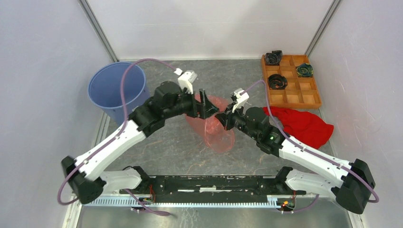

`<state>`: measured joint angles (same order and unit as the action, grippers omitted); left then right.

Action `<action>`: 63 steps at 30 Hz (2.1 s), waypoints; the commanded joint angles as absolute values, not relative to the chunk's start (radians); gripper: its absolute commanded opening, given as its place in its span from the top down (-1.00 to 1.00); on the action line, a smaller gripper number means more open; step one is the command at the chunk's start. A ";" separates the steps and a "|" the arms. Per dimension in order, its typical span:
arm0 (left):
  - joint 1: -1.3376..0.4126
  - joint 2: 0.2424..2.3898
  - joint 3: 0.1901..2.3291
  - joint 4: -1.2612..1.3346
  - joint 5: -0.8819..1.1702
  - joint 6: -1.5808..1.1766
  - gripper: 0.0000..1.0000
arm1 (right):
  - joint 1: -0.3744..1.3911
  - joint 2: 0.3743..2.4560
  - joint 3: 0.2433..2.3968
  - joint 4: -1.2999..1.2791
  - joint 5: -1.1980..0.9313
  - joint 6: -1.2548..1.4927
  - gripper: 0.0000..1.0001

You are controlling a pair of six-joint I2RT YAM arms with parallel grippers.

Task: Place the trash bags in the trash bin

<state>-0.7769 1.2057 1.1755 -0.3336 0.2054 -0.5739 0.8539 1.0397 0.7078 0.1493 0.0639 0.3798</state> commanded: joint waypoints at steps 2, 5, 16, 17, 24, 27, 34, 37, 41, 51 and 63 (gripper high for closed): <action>-0.781 1.024 1.228 -0.514 0.014 -0.454 -0.93 | 0.856 0.985 0.696 0.122 0.146 0.350 0.99; -0.781 1.015 1.289 -0.675 -0.189 -0.389 -0.93 | 0.856 0.944 0.686 0.073 0.188 0.327 0.99; -0.521 1.254 1.554 -0.889 -0.654 -0.249 -0.99 | 0.855 0.839 0.685 -0.048 0.251 0.272 0.99; -0.494 1.276 1.571 -0.876 -0.659 -0.245 -0.99 | 0.855 0.833 0.684 -0.052 0.251 0.270 0.99; -0.396 1.399 1.620 -0.830 -0.682 -0.251 -0.94 | 0.854 0.791 0.658 -0.069 0.250 0.266 0.99; -0.367 1.433 1.601 -0.812 -0.674 -0.244 -0.86 | 0.854 0.780 0.662 -0.081 0.259 0.258 1.00; -0.330 1.462 1.575 -0.780 -0.600 -0.229 -0.37 | 0.855 0.740 0.700 -0.116 0.286 0.231 0.99; -0.330 1.458 1.551 -0.777 -0.587 -0.224 -0.09 | 0.854 0.716 0.701 -0.120 0.297 0.231 0.99; -0.330 1.446 1.534 -0.777 -0.571 -0.215 0.18 | 0.854 0.701 0.699 -0.129 0.305 0.231 0.99; -0.329 1.401 1.523 -0.775 -0.503 -0.206 0.75 | 0.854 0.677 0.705 -0.141 0.307 0.246 0.99; -0.459 1.324 1.529 -0.828 -0.200 -0.183 0.96 | 0.855 0.660 0.821 -0.246 0.466 0.179 0.99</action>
